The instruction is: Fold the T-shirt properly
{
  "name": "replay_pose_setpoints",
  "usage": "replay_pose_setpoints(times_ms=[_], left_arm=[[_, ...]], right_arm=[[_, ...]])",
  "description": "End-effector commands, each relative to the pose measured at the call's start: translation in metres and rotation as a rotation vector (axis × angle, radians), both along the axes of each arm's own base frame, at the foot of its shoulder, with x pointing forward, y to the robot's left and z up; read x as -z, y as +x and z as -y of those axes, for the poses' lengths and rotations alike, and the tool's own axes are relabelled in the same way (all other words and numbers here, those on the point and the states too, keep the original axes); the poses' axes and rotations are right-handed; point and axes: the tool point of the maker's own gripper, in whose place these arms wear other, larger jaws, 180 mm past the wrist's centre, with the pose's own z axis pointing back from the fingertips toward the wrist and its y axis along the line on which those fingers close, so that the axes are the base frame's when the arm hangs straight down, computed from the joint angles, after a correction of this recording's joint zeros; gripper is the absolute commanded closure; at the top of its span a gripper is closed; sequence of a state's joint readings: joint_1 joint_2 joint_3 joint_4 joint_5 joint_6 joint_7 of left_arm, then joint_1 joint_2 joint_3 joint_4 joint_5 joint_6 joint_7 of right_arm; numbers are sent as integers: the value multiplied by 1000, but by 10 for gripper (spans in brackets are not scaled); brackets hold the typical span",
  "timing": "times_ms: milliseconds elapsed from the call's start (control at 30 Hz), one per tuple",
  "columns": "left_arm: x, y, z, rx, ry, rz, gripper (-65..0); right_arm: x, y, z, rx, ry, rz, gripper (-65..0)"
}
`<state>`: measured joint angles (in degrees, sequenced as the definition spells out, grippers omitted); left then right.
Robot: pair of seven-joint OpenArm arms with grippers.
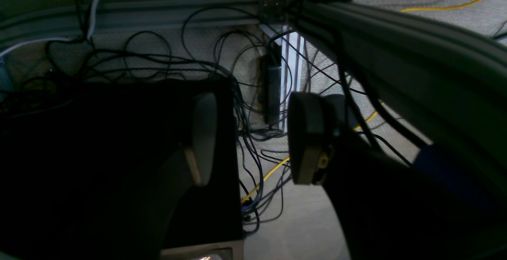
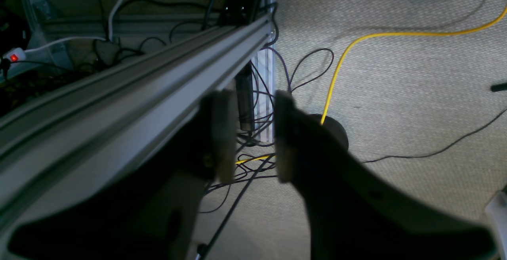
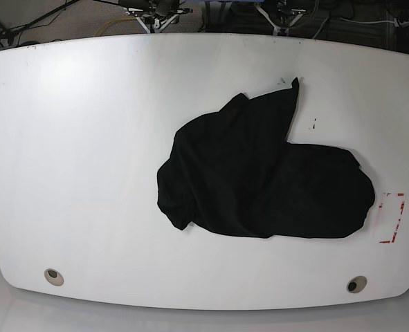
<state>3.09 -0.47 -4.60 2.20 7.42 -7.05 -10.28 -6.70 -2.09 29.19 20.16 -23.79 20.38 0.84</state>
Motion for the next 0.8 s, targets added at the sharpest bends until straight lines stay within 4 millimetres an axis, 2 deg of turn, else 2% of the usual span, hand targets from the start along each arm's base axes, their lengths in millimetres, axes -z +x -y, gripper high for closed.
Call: replay_pose_setpoints(times_ms=[0, 67, 400, 767], left_arm=[[0, 0, 2, -4, -6, 4, -263], [0, -1, 2, -2, -6, 2, -263], [0, -4, 2, 0, 0, -10, -266], [-2, 1, -12, -14, 11, 34, -258]], right_arm=[[-1, 0, -2, 0, 10, 2, -120], [0, 0, -2, 0, 10, -1, -108], [-1, -4, -3, -4, 13, -8, -125], [-1, -8, -2, -10, 16, -14, -126]])
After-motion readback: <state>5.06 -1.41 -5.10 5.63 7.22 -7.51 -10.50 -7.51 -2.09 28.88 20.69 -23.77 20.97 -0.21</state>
